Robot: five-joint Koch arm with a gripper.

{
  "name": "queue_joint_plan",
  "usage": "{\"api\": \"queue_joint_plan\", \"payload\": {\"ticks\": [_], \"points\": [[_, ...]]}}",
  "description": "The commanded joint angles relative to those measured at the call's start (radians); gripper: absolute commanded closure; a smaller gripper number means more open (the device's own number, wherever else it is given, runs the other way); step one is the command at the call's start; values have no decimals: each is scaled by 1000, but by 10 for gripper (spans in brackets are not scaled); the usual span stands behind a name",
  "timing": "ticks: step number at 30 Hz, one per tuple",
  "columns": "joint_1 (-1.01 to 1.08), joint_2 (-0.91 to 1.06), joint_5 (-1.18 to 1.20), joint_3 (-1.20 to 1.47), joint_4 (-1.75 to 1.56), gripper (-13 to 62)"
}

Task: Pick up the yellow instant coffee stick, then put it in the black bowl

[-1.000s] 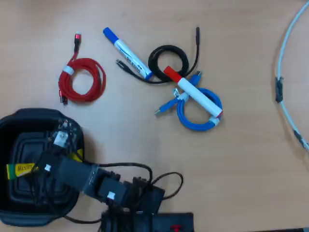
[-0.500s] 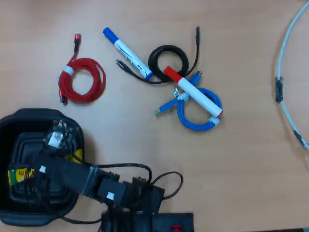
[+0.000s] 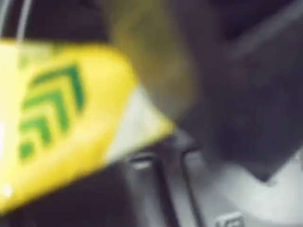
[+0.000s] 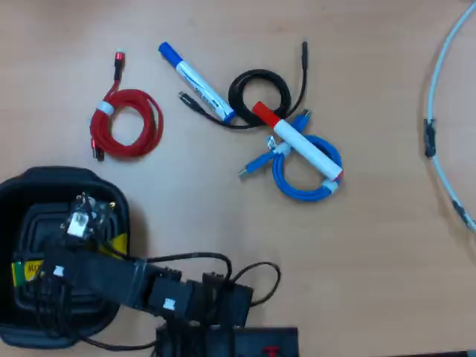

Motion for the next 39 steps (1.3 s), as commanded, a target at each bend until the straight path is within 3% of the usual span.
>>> {"api": "queue_joint_plan", "payload": {"ticks": [1, 11, 17, 29, 39], "points": [[-21, 15, 61, -114, 92, 200], [-17, 20, 64, -402, 189, 198], [160, 77, 35, -402, 229, 200], [615, 77, -657, -400, 225, 203], [902, 87, -1000, -219, 89, 202]]}}
